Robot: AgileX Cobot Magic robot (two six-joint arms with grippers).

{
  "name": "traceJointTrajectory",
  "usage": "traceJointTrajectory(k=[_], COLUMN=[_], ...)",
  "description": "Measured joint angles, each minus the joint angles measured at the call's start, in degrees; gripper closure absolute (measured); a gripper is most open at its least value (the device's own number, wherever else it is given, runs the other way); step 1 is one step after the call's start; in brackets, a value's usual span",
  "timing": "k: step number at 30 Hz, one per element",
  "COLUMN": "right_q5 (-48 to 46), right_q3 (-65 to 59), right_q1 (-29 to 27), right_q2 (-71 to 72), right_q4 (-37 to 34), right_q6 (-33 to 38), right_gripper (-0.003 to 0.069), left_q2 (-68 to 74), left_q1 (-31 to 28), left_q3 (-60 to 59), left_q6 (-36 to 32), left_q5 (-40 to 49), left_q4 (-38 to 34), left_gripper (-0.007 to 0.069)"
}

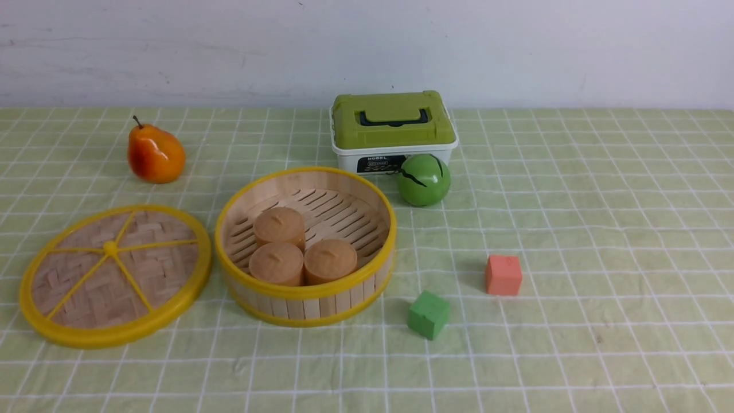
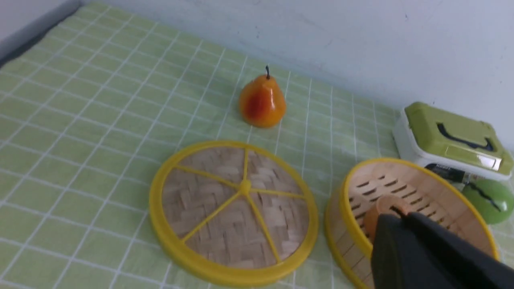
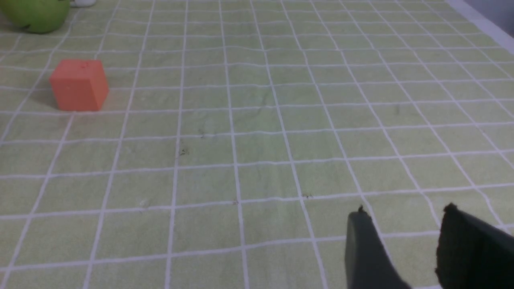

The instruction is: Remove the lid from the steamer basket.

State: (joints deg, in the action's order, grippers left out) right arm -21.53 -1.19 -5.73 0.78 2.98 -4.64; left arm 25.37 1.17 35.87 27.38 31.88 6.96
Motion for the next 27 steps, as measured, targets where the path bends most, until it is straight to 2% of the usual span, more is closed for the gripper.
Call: traceJointTrajectory(k=[5, 13, 20, 23, 27], right_q5=[0.00, 0.00, 0.00, 0.00, 0.00], right_q3=[0.00, 0.00, 0.00, 0.00, 0.00], right_q1=[0.00, 0.00, 0.00, 0.00, 0.00], right_q2=[0.00, 0.00, 0.00, 0.00, 0.00], right_q4=[0.00, 0.00, 0.00, 0.00, 0.00], right_q6=[0.00, 0.00, 0.00, 0.00, 0.00], right_gripper=[0.0418, 0.0418, 0.0418, 0.0418, 0.0418], left_q2=[-7.42, -8.27, -10.89, -18.76, -25.31], left_q1=[0.00, 0.00, 1.39, 2.09, 2.07], left_q3=[-12.25, -26.67, -32.64, -37.05, -37.39], left_q6=[-0.06, -0.16, -0.18, -0.18, -0.18], left_q5=[-5.41, -6.73, -11.72, -15.81, -14.65], left_q4=[-1.14, -1.94, -1.40, -0.38, -0.68], left_gripper=[0.0637, 0.0637, 0.0637, 0.0637, 0.0637])
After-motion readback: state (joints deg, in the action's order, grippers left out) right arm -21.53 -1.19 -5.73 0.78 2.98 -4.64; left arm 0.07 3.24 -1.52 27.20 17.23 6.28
